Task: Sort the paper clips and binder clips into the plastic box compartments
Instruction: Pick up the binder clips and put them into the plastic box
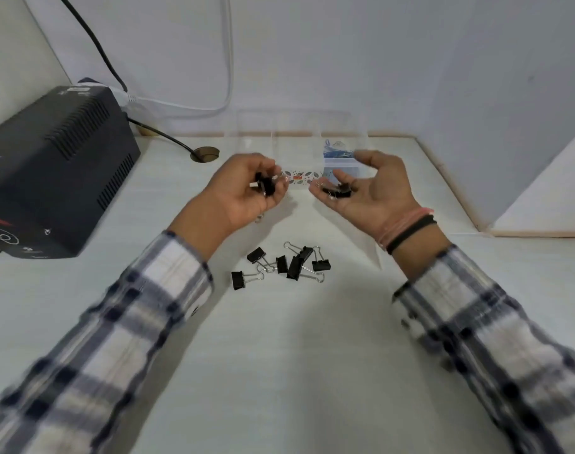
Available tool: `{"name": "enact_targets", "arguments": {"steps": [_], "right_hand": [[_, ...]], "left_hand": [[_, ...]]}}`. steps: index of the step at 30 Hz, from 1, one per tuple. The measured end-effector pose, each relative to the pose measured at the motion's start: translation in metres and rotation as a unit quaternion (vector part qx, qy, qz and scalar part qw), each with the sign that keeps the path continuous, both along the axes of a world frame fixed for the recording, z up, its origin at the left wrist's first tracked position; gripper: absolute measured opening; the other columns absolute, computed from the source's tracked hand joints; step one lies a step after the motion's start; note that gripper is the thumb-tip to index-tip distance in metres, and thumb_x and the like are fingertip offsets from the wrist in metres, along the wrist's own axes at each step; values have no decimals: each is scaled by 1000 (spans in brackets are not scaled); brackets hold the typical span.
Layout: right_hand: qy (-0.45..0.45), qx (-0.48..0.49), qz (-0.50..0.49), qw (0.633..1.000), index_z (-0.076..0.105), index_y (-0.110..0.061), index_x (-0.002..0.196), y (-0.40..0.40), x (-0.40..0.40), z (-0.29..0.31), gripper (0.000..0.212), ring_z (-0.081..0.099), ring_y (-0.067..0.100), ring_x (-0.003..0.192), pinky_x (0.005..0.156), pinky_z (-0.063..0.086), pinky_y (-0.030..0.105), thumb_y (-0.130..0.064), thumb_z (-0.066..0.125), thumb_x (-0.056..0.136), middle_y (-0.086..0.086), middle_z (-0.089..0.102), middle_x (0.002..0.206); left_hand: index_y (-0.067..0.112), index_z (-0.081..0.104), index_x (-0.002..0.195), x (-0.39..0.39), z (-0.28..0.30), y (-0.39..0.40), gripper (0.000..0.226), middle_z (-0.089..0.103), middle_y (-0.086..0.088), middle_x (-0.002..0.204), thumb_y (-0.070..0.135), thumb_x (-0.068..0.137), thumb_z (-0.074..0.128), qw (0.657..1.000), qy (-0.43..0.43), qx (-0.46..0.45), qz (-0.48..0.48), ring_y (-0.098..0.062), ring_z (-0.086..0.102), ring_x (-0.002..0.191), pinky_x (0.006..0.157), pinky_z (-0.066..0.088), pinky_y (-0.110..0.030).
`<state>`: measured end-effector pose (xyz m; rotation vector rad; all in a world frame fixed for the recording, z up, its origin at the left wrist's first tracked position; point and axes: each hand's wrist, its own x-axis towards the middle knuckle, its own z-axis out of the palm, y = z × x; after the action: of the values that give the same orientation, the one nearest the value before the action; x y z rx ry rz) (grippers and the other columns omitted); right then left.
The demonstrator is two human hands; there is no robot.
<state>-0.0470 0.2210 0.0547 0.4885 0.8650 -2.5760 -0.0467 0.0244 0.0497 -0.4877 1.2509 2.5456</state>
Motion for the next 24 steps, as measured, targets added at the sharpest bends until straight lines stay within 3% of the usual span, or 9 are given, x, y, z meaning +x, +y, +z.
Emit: {"name": "enact_targets", "arguments": {"steps": [4, 8, 10, 12, 15, 18, 19, 22, 24], "right_hand": [[72, 52, -49, 995, 50, 3, 132, -22, -36, 40, 54, 49, 30, 96, 100, 50, 46, -28, 60, 90, 20, 46, 126], [123, 148, -67, 979, 54, -8, 124, -44, -69, 58, 43, 40, 22, 75, 70, 43, 34, -34, 61, 92, 10, 46, 109], [133, 199, -16, 971, 52, -10, 128, -48, -80, 55, 51, 49, 24, 83, 74, 47, 34, -44, 61, 91, 9, 48, 115], [135, 250, 40, 958, 50, -6, 132, -46, -87, 48, 63, 50, 23, 84, 75, 46, 32, -51, 58, 89, 7, 48, 108], [151, 304, 68, 938, 54, -5, 110, -35, -84, 40, 42, 41, 19, 68, 63, 42, 31, -44, 53, 95, 7, 44, 86], [215, 366, 48, 904, 64, -1, 100, -16, -67, 30, 19, 63, 28, 81, 82, 61, 42, -17, 55, 96, 15, 63, 95], [246, 400, 56, 881, 67, 3, 101, -7, -59, 26, 18, 66, 28, 79, 79, 63, 41, -10, 57, 95, 17, 65, 95], [325, 524, 169, 769, 70, 4, 104, 16, -33, 11, 17, 63, 21, 68, 63, 60, 35, -7, 63, 94, 13, 69, 89], [339, 588, 285, 677, 70, -7, 109, 23, -15, 0, 24, 66, 24, 69, 63, 59, 33, -23, 72, 91, 7, 70, 92]], "left_hand": [[-4, 54, 120, -43, 45, 17, 30, 51, -19, 104, 16, 98, 55, 998, 29, -57, 27, -30, 56, 89, 71, 61, -37], [3, 49, 118, -77, 62, 26, 41, 50, -14, 99, 39, 101, 52, 990, 39, -138, 17, -30, 54, 89, 101, 48, -48], [3, 44, 134, -89, 58, 25, 55, 50, -19, 127, 47, 101, 51, 987, 37, -156, -3, -40, 51, 126, 115, 31, -60], [1, 38, 144, -96, 50, 22, 70, 38, -22, 147, 51, 98, 51, 989, 32, -144, -8, -41, 34, 144, 121, 22, -56], [1, 52, 131, -90, 45, 16, 57, 47, -15, 118, 48, 99, 53, 983, 59, -172, 4, -27, 49, 104, 97, 45, -41], [2, 62, 106, -67, 41, 6, 19, 63, -17, 100, 19, 98, 59, 957, 130, -259, 30, -28, 62, 86, 76, 58, -35], [2, 65, 103, -57, 37, 0, 14, 67, -16, 96, 12, 96, 59, 937, 152, -313, 37, -28, 65, 81, 67, 58, -32], [3, 72, 99, -25, 15, -18, 14, 72, -11, 92, 10, 93, 62, 850, 178, -496, 10, -17, 64, 65, 53, 48, -24], [10, 75, 100, -9, -9, -28, 16, 73, -6, 98, 21, 93, 66, 769, 181, -613, -33, -13, 66, 73, 65, 52, -26]]}}
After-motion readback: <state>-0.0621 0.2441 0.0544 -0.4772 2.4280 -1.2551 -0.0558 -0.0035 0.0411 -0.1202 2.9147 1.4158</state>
